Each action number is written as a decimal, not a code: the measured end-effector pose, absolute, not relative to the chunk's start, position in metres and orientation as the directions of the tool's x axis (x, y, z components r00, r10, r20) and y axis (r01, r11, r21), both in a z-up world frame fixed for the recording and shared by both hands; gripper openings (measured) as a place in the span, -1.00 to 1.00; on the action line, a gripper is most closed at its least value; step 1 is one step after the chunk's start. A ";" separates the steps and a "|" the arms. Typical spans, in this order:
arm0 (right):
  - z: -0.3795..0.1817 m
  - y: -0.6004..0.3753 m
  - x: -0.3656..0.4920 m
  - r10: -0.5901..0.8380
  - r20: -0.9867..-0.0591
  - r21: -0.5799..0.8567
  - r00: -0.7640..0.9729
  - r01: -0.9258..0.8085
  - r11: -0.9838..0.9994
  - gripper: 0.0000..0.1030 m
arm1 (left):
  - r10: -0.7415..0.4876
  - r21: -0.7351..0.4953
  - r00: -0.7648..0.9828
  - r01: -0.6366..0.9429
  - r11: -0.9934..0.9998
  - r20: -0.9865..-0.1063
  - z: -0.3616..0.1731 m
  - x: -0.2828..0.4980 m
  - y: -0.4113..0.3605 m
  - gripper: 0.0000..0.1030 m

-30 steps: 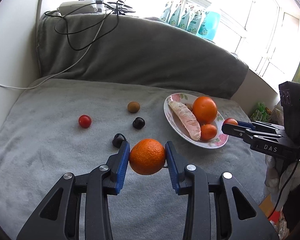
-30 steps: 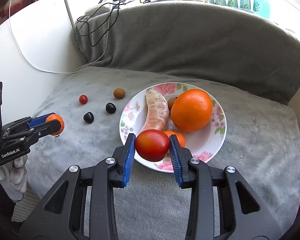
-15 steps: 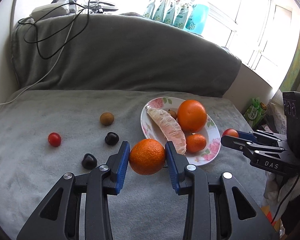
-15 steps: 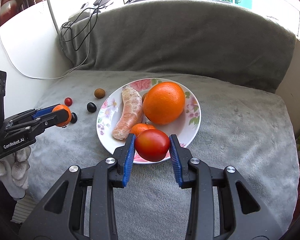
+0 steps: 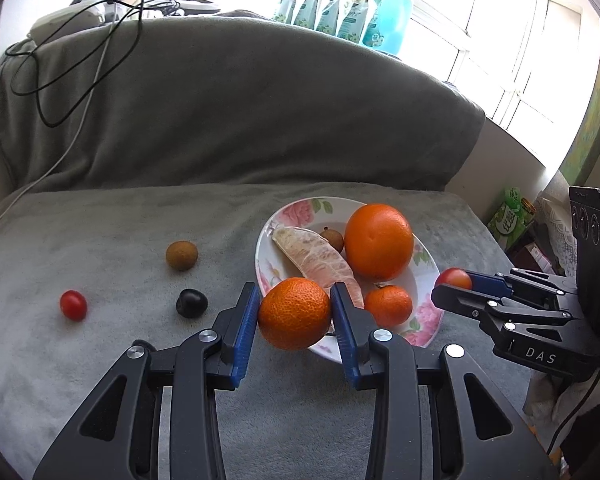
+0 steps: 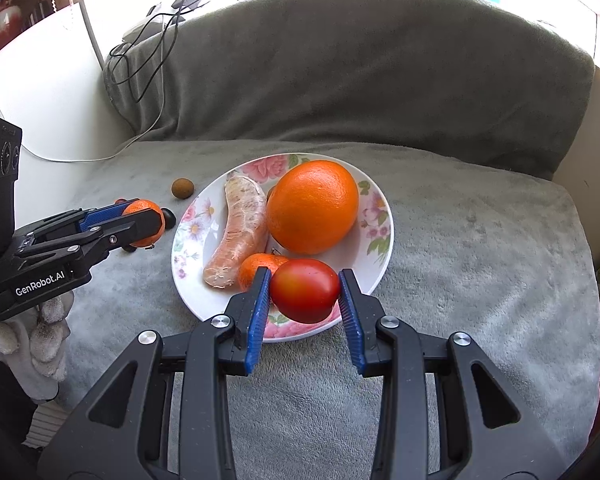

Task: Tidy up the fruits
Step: 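Carry the mandarin with the left gripper while the right gripper carries the tomato to the plate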

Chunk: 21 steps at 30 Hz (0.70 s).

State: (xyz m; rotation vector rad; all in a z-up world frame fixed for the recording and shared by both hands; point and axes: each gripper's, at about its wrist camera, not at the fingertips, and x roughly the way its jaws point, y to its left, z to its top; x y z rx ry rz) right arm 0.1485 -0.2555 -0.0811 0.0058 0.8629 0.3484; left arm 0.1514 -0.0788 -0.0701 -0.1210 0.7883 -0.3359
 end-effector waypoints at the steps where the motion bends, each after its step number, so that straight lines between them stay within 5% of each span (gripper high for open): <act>1: -0.082 -0.255 0.149 0.302 -0.743 0.145 0.597 -0.297 0.944 -0.31 | -0.340 -0.230 0.654 0.251 0.940 -0.676 -0.070 0.152 -0.079 -0.32; 21: -0.085 -0.254 0.153 0.308 -0.742 0.150 0.596 -0.300 0.942 -0.31 | -0.353 -0.231 0.631 0.269 0.935 -0.691 -0.073 0.166 -0.089 -0.32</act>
